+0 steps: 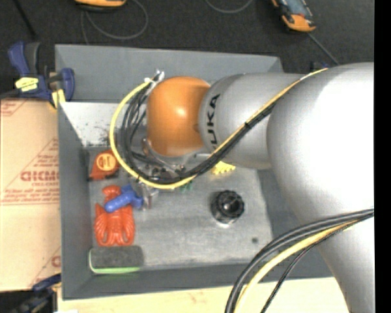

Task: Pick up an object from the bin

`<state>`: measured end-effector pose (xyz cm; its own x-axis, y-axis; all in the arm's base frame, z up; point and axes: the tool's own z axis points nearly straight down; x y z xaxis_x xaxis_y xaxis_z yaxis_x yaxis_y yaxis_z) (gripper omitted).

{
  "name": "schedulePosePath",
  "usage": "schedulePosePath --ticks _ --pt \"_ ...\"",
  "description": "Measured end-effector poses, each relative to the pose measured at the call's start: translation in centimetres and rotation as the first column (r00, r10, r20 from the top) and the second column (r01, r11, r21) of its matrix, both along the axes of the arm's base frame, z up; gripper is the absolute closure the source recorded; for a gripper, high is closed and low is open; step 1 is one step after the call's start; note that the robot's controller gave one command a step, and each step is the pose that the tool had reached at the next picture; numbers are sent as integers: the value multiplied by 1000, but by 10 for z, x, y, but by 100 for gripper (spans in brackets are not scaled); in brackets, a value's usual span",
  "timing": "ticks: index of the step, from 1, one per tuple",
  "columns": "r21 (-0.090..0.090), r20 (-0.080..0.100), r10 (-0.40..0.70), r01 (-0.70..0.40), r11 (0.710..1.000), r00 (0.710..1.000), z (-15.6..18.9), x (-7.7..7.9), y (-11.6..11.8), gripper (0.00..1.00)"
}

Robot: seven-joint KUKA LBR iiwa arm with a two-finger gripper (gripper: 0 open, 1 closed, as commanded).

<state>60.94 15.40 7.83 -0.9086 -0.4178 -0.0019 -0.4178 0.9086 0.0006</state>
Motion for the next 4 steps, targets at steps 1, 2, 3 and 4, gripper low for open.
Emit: schedulePosePath --ticks 1,2,3,4 --pt "-2 -4 -1 1 1000 1000 21 -1 0 100" --pt "0 5 -2 2 1000 1000 34 2 0 100" --pt "0 7 -3 3 1000 1000 40 3 0 100" --pt "0 6 -4 4 1000 1000 43 2 0 100"
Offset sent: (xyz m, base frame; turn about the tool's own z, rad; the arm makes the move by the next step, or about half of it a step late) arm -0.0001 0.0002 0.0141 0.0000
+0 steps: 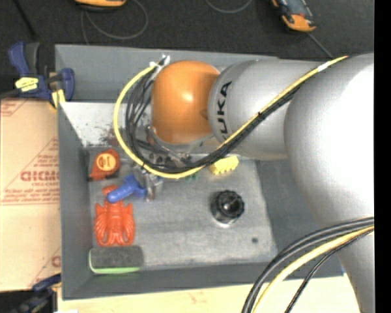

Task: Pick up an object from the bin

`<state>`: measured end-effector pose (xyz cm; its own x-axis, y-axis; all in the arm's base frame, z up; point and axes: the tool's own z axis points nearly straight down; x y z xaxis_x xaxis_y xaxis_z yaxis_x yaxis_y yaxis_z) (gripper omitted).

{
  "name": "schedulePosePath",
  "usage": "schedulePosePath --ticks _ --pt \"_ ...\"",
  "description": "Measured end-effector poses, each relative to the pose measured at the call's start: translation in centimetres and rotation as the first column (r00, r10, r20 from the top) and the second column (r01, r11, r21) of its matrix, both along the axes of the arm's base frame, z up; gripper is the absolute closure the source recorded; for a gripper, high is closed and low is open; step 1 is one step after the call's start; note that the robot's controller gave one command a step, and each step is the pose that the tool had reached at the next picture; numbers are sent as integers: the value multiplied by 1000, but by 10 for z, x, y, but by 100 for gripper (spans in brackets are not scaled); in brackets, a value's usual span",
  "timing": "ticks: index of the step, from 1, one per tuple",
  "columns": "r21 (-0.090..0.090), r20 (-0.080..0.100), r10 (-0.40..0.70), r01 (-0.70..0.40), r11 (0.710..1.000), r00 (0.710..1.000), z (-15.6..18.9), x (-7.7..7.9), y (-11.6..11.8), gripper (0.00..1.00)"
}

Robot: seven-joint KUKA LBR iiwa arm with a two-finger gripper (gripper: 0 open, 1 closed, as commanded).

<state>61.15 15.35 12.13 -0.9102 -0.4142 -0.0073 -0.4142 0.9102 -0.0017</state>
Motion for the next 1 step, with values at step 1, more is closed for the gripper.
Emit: schedulePosePath --ticks 1 --pt "-2 -8 -1 1 1000 1000 6 -1 0 100"
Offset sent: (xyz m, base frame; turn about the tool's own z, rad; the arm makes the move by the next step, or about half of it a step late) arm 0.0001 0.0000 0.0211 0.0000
